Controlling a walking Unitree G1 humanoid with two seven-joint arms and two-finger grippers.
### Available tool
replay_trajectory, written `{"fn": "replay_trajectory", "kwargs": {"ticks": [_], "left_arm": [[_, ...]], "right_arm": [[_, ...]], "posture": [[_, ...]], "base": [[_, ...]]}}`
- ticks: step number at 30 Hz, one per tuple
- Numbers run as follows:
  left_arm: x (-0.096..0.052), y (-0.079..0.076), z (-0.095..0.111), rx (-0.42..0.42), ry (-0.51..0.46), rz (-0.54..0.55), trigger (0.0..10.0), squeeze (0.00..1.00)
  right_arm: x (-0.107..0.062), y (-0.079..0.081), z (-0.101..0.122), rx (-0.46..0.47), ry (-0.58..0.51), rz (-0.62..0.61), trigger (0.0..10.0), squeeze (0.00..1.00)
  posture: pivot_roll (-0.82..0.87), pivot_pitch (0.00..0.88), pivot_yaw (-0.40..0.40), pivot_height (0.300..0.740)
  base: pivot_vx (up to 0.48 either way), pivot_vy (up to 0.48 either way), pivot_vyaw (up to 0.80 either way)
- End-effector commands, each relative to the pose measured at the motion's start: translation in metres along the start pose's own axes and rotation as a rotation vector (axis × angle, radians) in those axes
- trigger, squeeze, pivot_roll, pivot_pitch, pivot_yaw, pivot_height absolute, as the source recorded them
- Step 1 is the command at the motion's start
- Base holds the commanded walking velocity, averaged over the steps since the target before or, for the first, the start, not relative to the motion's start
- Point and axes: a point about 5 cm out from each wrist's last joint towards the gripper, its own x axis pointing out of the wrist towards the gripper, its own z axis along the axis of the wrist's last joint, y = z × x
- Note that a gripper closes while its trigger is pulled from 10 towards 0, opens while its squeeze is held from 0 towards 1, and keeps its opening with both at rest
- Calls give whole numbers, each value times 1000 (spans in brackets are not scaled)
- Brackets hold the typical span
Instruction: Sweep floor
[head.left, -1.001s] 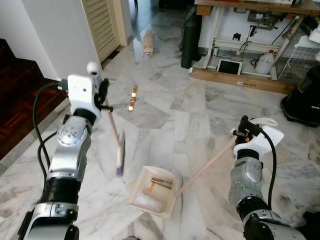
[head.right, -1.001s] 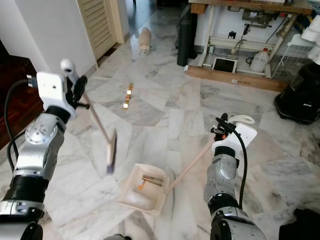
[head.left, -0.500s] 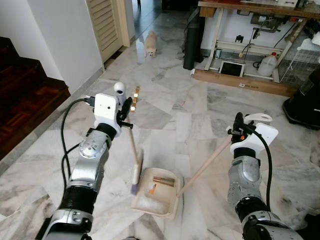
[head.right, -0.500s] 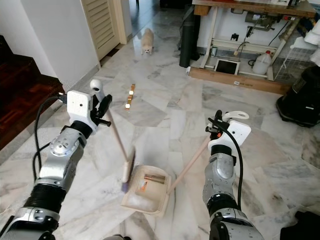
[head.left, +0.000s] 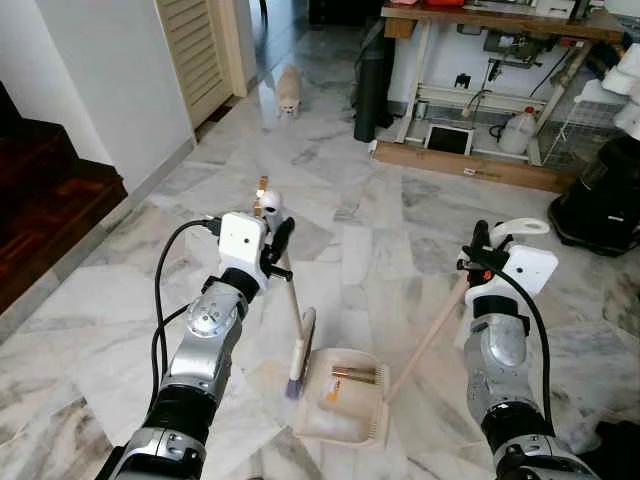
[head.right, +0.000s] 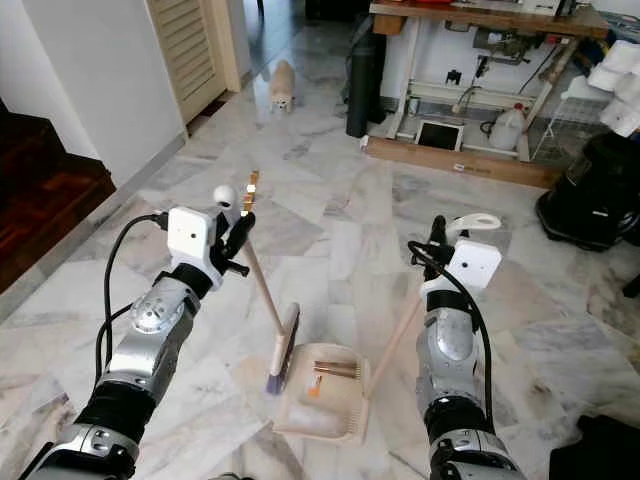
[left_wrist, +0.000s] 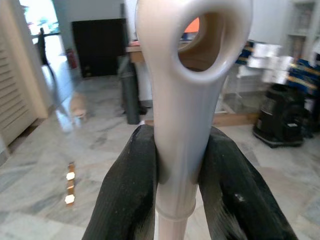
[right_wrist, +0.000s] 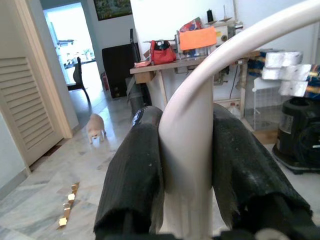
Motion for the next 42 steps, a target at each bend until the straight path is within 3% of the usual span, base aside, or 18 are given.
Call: {"fn": "replay_trajectory", "kwargs": {"ticks": [1,7,15,25,42], "left_arm": [[7,-3,10,33,-47,-41,10000,0],[14,-10,14,35,-64,-62,10000,0],[17,-3,14,38,-62,7,10000,0],[18,9,15,68,-59,59,10000,0],[17,10,13,78,-53,63,10000,0]], "right_arm": [[10,4,17,9,-78,7,10000,0],[13,10,19,17,-79,-2,10000,0],[12,14,19,3,-77,12,10000,0],[9,20,16,-2,-66,20,10000,0],[8,19,14,-4,-52,10,10000,0]], "posture": [[48,0,-29,740],[62,0,-26,740],[57,0,-25,740],[61,0,-21,740],[61,0,-14,740]], "base": [[0,0,0],[0,0,0],[0,0,0],[0,0,776],[0,0,800]]}}
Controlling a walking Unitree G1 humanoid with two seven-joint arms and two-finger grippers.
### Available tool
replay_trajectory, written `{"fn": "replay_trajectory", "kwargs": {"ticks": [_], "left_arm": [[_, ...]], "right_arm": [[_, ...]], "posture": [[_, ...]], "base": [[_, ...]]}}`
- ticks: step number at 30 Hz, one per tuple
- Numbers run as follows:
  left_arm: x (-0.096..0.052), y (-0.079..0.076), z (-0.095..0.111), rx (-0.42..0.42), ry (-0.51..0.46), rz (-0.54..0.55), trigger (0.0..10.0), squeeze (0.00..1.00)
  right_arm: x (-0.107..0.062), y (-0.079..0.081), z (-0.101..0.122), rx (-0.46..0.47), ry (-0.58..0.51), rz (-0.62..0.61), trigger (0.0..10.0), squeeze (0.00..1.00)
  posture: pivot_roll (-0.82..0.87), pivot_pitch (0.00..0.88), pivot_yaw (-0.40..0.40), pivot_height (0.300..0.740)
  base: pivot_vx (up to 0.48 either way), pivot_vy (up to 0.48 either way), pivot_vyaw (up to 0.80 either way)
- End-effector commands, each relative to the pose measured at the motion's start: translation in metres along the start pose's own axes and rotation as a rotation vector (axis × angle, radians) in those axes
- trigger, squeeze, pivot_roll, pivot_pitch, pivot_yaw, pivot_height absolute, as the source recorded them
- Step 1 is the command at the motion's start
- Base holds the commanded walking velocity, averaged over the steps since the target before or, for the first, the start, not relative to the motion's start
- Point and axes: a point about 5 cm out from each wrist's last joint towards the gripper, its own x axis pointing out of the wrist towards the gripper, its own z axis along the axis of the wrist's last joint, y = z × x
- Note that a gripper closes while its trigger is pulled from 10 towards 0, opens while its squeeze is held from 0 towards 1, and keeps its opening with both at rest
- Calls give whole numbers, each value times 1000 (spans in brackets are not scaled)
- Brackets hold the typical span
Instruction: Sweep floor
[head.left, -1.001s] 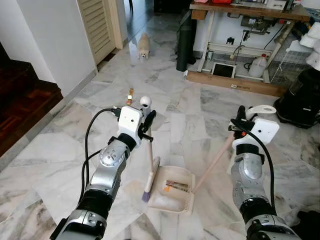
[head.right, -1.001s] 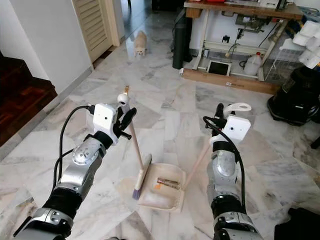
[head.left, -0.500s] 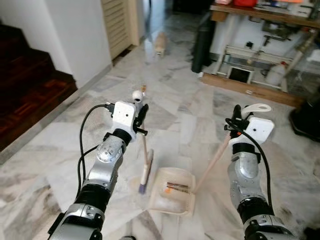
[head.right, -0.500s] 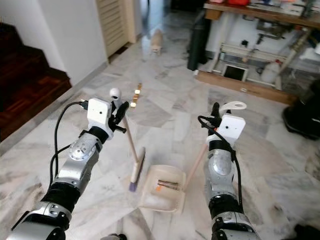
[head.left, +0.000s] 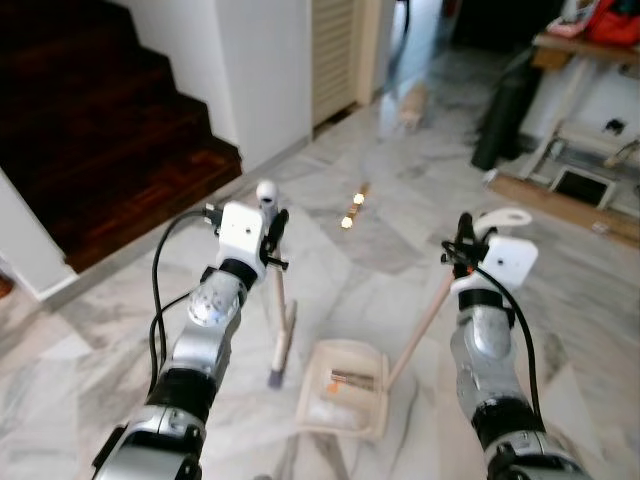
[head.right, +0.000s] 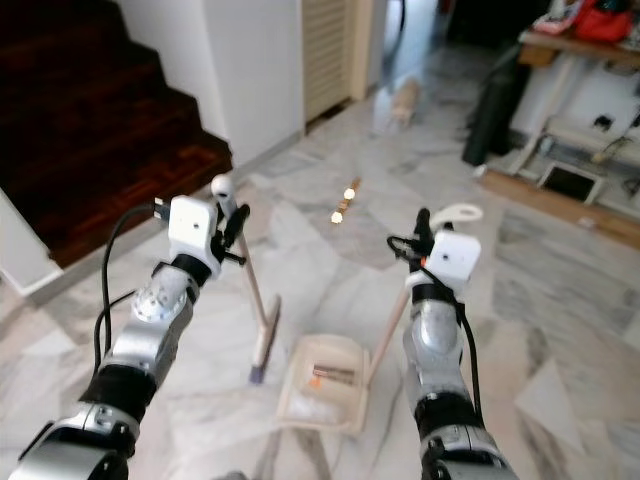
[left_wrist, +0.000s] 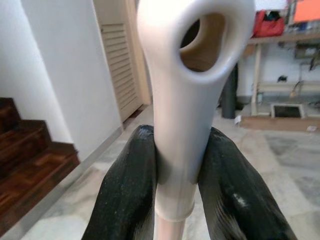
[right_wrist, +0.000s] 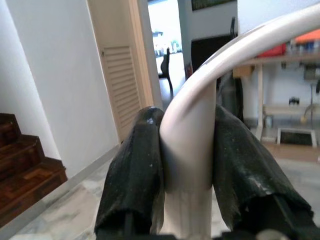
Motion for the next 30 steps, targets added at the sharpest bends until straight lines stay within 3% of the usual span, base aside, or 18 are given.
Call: {"fn": "replay_trajectory", "kwargs": {"ticks": [1,17,30], "left_arm": [[4,1,11,10,-59,0,10000,0],[-1,-1,5,-38,-48,24,10000,0],[-3,-2,4,-34,-45,22,10000,0]], "right_arm": [[7,4,13,14,-55,9,10000,0],[6,11,7,47,-15,32,10000,0],[5,18,6,64,-10,63,10000,0]], "posture": [[61,0,-12,740],[70,0,-16,740],[82,0,-21,740]], "base": [[0,0,788],[0,0,25],[0,360,0]]}}
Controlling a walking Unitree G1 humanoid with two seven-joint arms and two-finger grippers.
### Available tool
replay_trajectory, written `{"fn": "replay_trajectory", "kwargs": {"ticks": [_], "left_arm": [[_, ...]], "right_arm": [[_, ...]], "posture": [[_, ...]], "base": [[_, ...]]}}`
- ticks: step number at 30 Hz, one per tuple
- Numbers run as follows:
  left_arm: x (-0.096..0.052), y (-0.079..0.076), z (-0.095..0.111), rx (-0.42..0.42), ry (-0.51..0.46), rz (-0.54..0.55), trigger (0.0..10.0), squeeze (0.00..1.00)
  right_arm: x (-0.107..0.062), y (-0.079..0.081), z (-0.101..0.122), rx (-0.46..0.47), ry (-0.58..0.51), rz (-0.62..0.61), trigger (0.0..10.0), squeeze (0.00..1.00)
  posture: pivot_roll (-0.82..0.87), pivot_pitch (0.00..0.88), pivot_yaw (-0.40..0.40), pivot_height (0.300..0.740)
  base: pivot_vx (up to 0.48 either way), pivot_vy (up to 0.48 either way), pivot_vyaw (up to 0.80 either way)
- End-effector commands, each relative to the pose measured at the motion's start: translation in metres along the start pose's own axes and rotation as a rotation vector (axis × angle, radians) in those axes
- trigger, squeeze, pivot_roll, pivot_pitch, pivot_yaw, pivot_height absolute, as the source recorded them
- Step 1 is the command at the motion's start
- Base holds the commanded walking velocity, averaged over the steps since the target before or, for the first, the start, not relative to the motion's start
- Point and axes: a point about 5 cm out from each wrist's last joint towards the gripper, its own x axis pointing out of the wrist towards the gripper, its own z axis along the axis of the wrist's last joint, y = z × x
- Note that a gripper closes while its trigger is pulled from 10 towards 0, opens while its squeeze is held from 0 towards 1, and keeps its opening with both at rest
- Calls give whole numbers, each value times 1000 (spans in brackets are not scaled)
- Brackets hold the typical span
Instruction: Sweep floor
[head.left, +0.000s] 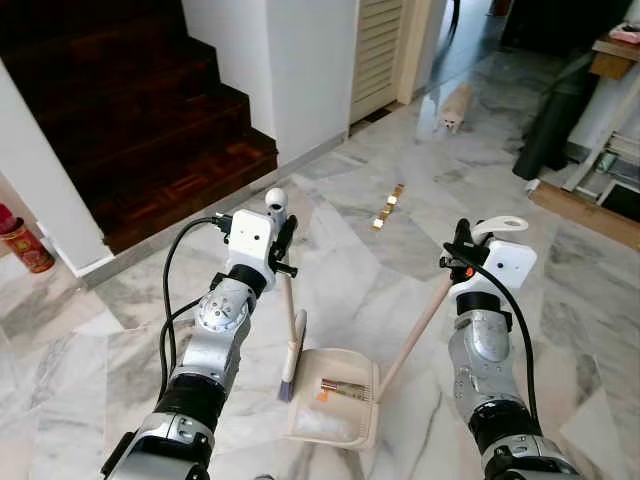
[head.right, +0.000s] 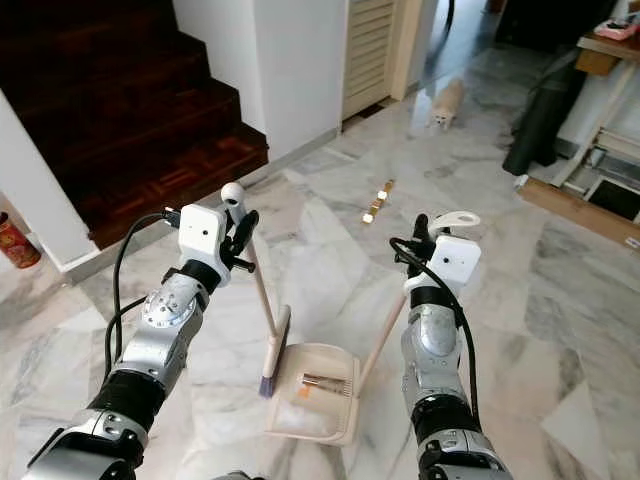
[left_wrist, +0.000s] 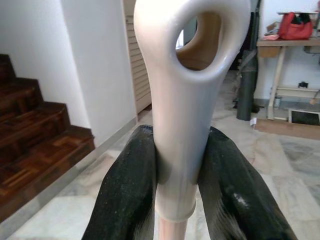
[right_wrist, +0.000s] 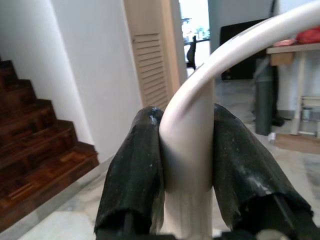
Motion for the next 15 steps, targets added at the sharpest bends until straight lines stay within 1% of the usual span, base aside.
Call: {"fn": "replay_trajectory", "kwargs": {"ticks": [1,5,7,9,14,15], "left_arm": [[2,4,13,15,-62,7,10000,0],[2,4,12,17,-60,3,10000,0],[2,2,12,19,-57,-2,10000,0],[2,2,12,19,-57,-2,10000,0],[2,3,13,23,-56,-1,10000,0],[2,2,13,24,-55,-1,10000,0]], "right_arm": [[7,9,11,27,-43,19,10000,0],[7,11,10,29,-40,26,10000,0],[6,10,10,5,-42,23,10000,0],[6,10,10,-1,-42,18,10000,0],[7,7,12,1,-51,7,10000,0],[7,7,12,8,-51,4,10000,0]], "posture": [[82,0,-21,740],[80,0,-20,740],[82,0,-19,740],[82,0,-19,740],[79,0,-15,740],[77,0,-17,740]], "base": [[0,368,0],[0,368,0],[0,360,0],[0,364,0],[0,358,800],[0,352,0]]}}
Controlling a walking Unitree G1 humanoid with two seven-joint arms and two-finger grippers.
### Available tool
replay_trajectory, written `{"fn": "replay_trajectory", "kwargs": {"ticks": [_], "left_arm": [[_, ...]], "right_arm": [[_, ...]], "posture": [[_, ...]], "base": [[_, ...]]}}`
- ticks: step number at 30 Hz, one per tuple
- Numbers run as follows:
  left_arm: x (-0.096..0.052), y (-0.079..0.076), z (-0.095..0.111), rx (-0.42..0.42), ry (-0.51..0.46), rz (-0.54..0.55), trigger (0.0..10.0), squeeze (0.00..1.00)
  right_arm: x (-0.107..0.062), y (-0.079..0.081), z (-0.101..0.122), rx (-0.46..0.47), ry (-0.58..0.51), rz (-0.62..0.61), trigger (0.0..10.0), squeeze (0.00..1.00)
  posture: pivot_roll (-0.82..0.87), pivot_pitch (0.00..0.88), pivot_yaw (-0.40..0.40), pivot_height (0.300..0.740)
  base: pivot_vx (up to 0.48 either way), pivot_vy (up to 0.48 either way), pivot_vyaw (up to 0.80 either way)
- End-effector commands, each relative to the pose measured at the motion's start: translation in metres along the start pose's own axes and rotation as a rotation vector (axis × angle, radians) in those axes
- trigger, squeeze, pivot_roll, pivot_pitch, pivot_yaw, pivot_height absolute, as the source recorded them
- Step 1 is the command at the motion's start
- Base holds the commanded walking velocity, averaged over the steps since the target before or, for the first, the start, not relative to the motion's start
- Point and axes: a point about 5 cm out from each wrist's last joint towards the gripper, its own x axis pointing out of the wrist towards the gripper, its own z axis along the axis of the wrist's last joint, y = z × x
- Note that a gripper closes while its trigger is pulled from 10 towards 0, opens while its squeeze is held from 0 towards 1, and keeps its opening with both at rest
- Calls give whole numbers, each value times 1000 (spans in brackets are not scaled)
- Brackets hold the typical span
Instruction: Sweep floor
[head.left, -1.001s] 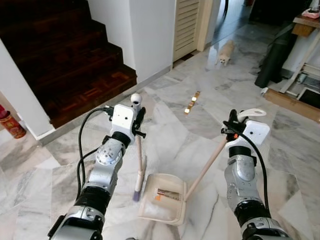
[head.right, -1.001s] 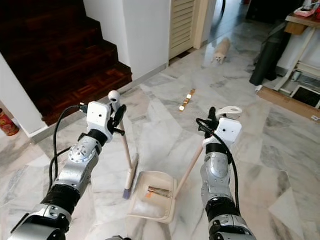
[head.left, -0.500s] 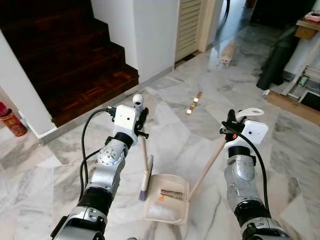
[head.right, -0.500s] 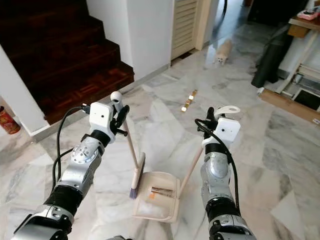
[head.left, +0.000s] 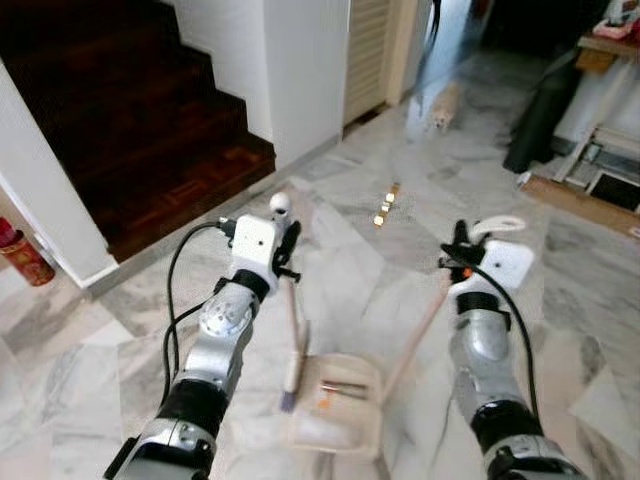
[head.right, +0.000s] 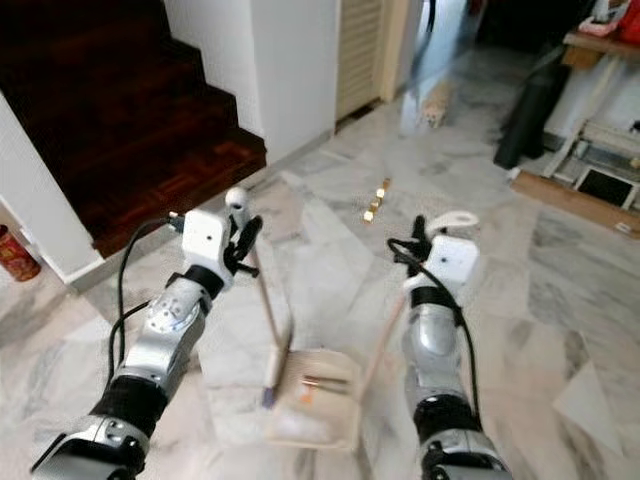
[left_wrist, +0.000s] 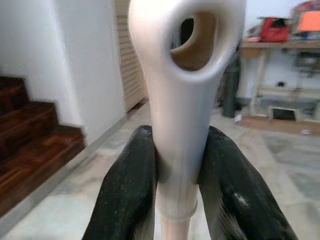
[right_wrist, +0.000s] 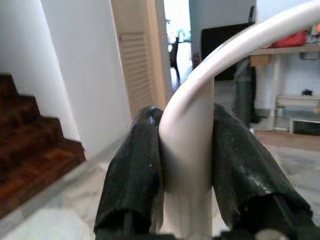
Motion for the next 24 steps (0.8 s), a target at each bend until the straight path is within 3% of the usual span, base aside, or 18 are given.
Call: {"fn": "replay_trajectory", "kwargs": {"ticks": [1,24], "left_arm": [[6,4,15,29,-59,11,10000,0],[7,5,19,23,-62,23,10000,0]], "right_arm": [[8,9,15,39,-70,16,10000,0],[9,12,16,64,-54,15,10000,0]], "posture": [[73,0,-17,740],[72,0,-17,740]], "base": [[0,352,0],[0,329,0]]}}
